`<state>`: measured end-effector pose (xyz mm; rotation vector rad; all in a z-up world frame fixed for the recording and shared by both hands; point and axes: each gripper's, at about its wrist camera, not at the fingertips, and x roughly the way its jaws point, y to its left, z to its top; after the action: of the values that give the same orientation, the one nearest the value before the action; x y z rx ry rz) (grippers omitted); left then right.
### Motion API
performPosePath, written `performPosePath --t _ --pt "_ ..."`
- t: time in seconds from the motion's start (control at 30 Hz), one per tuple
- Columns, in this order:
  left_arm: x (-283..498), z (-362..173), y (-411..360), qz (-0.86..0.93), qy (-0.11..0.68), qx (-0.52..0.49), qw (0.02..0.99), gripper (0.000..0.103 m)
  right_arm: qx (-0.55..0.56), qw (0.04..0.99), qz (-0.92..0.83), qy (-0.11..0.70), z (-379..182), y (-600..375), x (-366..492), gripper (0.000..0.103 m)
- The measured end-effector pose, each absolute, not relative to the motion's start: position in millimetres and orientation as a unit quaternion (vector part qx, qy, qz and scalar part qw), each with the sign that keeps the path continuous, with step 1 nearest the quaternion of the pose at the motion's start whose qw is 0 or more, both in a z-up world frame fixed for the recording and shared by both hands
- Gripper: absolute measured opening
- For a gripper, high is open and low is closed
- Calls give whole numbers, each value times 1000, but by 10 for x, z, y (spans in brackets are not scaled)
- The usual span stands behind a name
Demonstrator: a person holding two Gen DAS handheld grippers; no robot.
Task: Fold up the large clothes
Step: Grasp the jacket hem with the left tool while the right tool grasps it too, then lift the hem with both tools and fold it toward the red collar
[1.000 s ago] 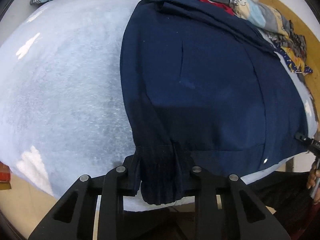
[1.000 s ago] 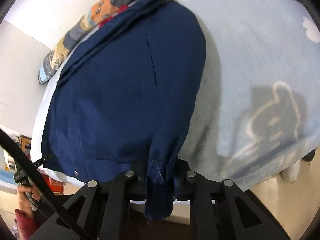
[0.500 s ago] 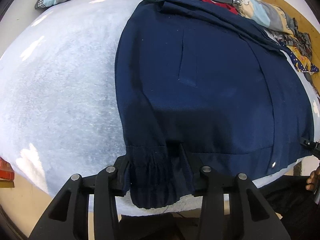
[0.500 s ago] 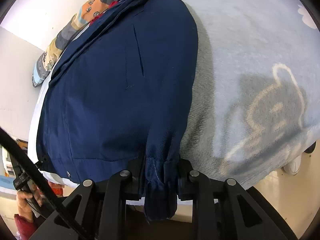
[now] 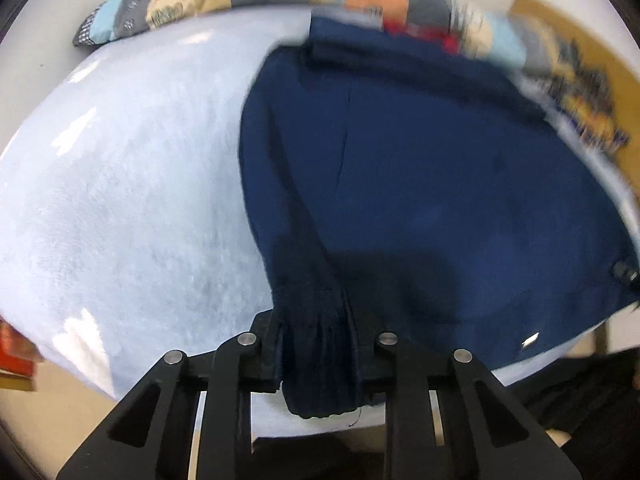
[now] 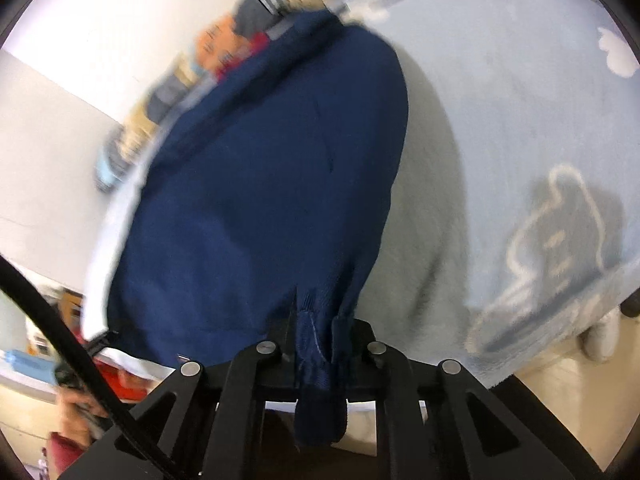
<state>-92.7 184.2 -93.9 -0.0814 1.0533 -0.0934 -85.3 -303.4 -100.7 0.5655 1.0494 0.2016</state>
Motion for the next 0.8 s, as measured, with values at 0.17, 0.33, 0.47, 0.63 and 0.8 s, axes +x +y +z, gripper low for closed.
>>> performPosePath --t 0.17,0.33,0.47,0.63,0.8 --pt "-986 -393 1875 -62 390 -77 915 18 270 866 149 394 -455 -3043 -911 14" --pt "-818 89 1769 -59 315 -71 945 17 226 904 172 320 115 -2992 -747 14" --pt "-507 427 1755 -44 272 -63 959 17 202 919 173 292 458 -2984 -510 14" --pt "40 723 1727 -17 253 -38 967 17 171 933 163 271 818 -2974 -19 14" --pt "825 886 1682 5 262 -11 965 17 164 939 145 265 1023 -3051 728 14"
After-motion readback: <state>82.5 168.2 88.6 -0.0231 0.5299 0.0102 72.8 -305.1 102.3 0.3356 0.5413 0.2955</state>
